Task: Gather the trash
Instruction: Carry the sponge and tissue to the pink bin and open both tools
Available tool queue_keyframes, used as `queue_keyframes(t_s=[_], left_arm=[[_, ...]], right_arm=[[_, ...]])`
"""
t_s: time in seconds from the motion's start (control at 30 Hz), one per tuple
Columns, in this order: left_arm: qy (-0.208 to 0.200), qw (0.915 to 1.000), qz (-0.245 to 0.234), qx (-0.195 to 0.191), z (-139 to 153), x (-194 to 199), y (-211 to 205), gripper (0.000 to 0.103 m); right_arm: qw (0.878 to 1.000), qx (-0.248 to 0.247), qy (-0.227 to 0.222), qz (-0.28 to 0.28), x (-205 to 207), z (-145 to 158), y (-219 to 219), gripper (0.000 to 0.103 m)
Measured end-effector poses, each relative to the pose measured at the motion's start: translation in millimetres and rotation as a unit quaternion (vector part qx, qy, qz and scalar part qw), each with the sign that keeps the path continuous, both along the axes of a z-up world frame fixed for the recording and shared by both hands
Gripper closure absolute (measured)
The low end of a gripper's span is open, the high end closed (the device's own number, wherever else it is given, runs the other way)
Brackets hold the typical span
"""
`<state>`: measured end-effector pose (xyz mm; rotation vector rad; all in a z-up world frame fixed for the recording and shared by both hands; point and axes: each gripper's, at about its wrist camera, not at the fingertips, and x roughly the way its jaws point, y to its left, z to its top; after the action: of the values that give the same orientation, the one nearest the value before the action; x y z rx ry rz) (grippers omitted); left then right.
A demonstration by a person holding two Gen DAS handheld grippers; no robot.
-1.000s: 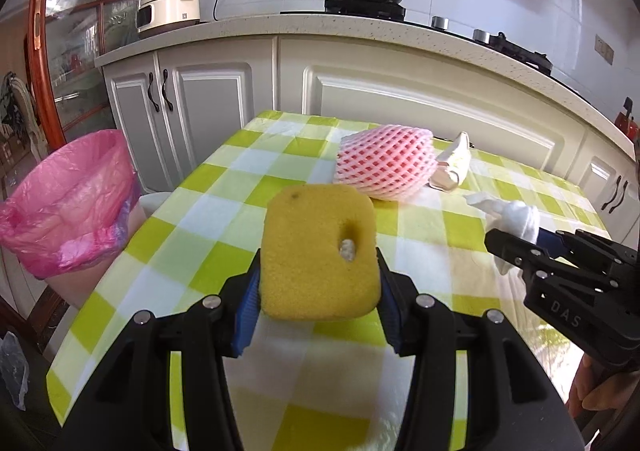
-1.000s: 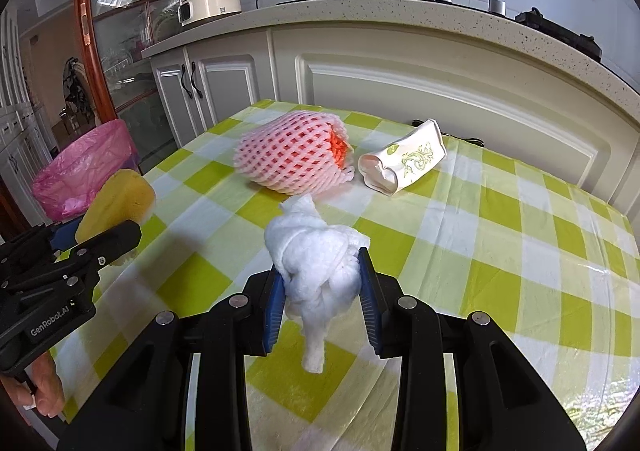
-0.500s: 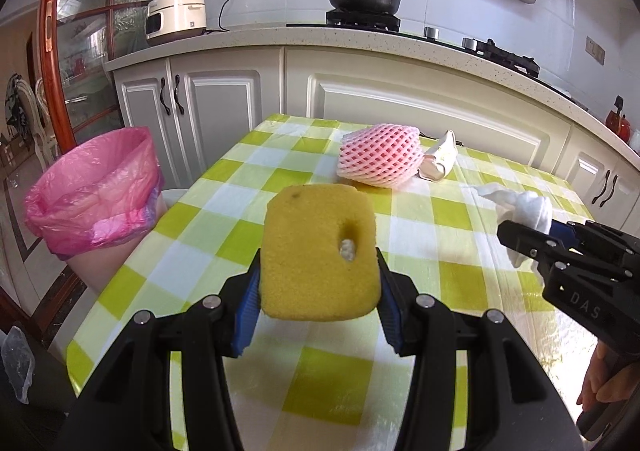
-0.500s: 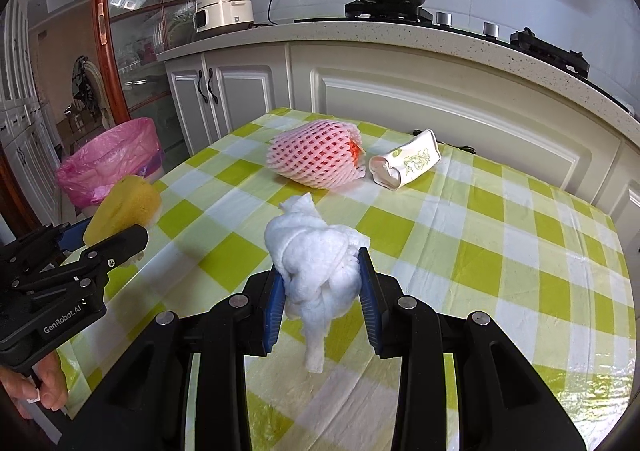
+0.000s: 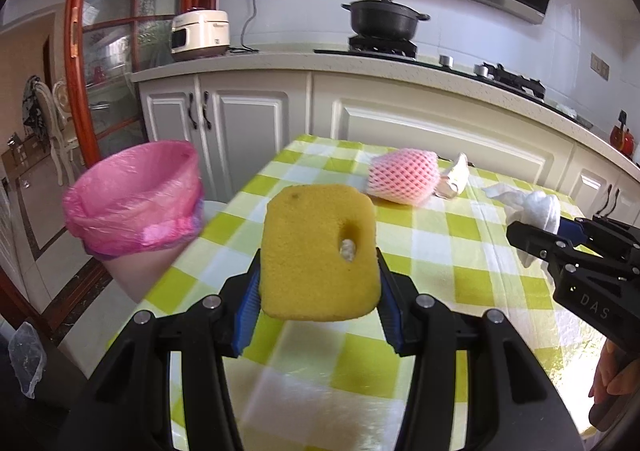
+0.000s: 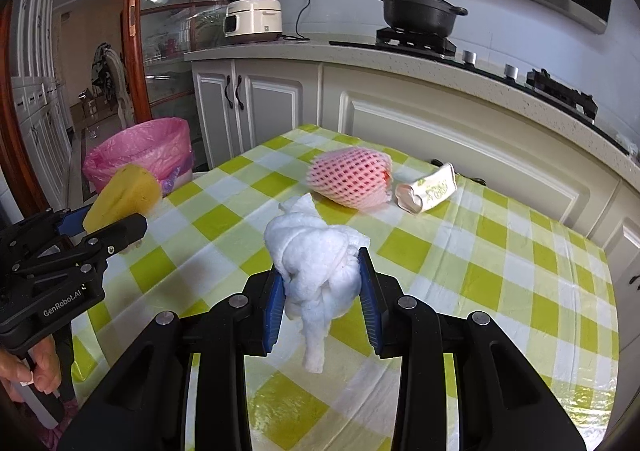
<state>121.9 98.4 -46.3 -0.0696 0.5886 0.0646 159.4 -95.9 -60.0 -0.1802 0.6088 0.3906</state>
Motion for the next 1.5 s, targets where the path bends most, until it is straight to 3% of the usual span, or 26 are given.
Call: queue_keyframes(t_s=[0.47,0.8,1.13,1.5], left_arm=[[-0.010,0.9962,0.087,-0.004,16,-7,81,0.054],[-0.014,0.9870,0.160,0.001,26,3,155,0.054],[-0.013,0.9811,0.193,0.004,37,47,231,0.054],[0.011,0.9740,0.226,-0.005,9,93,292,0.053]], right_arm=[[0.995,-0.011,-0.003,0.096,26,12,89,0.070],[0.984,0.003,0.002,0.176,65,22,176,0.069],[0.967,0.031,0.017,0.251,112,33,268,0.069],[0.956,0.031,0.050,0.287,170,7,345,0.068]])
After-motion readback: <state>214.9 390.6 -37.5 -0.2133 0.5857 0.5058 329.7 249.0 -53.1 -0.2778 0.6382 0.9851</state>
